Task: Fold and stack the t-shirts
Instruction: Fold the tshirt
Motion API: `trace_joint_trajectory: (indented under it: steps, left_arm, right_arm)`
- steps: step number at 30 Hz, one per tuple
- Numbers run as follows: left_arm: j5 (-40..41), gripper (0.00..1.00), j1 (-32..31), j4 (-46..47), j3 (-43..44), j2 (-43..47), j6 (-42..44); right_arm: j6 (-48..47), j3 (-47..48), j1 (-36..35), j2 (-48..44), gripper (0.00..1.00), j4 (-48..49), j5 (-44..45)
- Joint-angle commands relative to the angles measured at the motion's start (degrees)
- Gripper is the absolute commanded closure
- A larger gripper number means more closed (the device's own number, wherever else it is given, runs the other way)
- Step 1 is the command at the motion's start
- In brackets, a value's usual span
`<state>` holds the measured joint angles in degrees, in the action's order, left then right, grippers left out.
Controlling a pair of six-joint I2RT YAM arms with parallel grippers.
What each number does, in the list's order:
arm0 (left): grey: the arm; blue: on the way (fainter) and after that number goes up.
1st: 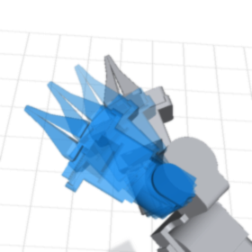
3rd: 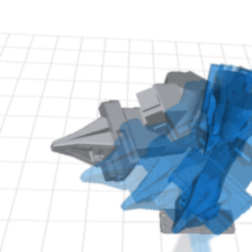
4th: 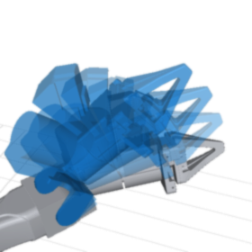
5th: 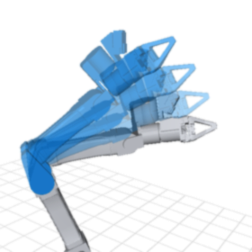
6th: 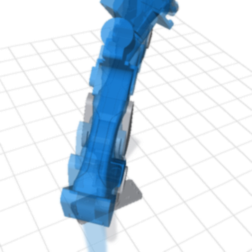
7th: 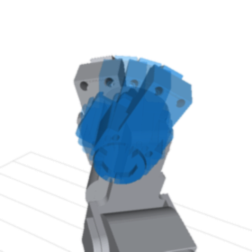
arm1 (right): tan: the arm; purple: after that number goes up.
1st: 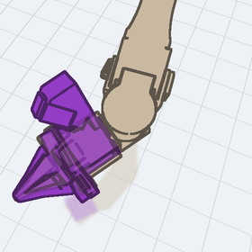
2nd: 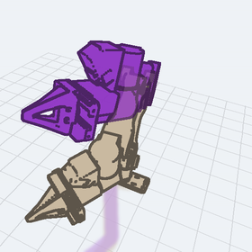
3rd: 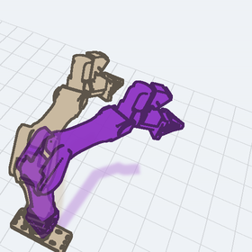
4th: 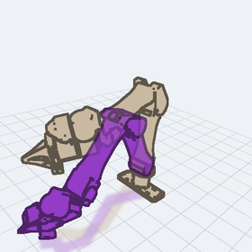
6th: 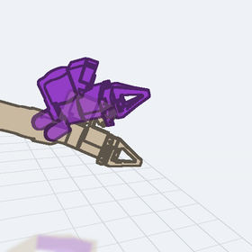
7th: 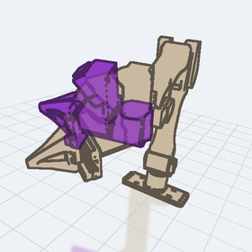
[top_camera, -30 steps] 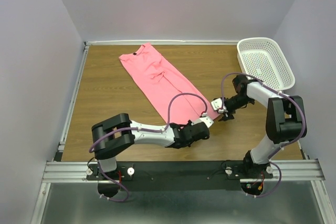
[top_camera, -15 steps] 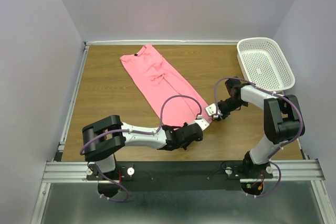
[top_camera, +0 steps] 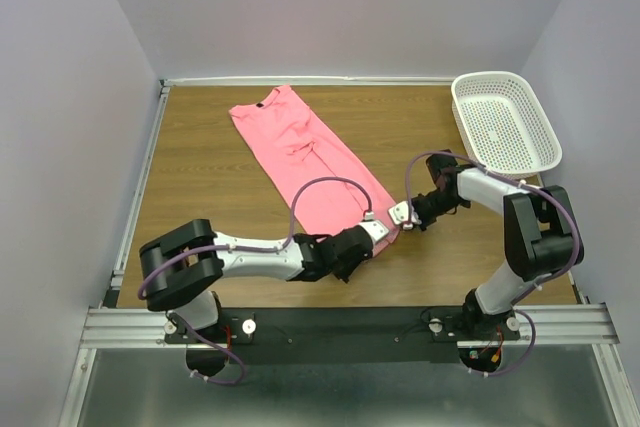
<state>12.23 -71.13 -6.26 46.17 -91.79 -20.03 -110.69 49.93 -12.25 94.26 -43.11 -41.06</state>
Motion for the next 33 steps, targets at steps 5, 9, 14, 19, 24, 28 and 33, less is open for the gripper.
trace_joint_trajectory:
  steps: [5, 9, 14, 19, 24, 28, 33]
  left_arm:
    - [-8.18, 1.00, 8.63, 3.44, -2.14, 9.60, 0.52]
    - [-11.87, 1.00, 14.61, 4.41, -2.32, 14.34, 3.15]
    - [-17.75, 1.00, 25.33, 4.94, -0.13, 15.50, 7.10]
    - [-17.60, 1.00, 33.15, 3.01, 4.70, 12.17, 9.40]
    - [-15.66, 1.00, 42.10, 3.88, 8.83, 9.36, 9.05]
    - [-16.01, 1.00, 45.98, 4.50, 11.65, 6.45, 8.61]
    - [-17.24, 1.00, 48.72, 5.29, 13.33, 3.03, 8.17]
  right_arm:
    - [10.83, 7.62, -0.67, 1.54, 0.92, -6.54, -5.15]
    - [17.06, 16.92, -0.76, 5.31, 0.99, -7.77, -9.30]
    - [29.27, 29.50, -2.25, 13.48, 1.00, -7.60, -12.73]
    - [41.42, 46.28, -5.14, 23.15, 0.99, -7.08, -10.99]
    - [53.36, 67.61, -7.43, 35.96, 0.99, -5.93, -6.15]
    - [59.36, 79.60, -9.28, 43.79, 0.99, -4.88, -3.95]
    - [65.51, 83.31, -10.42, 47.59, 0.99, 0.46, -2.19]
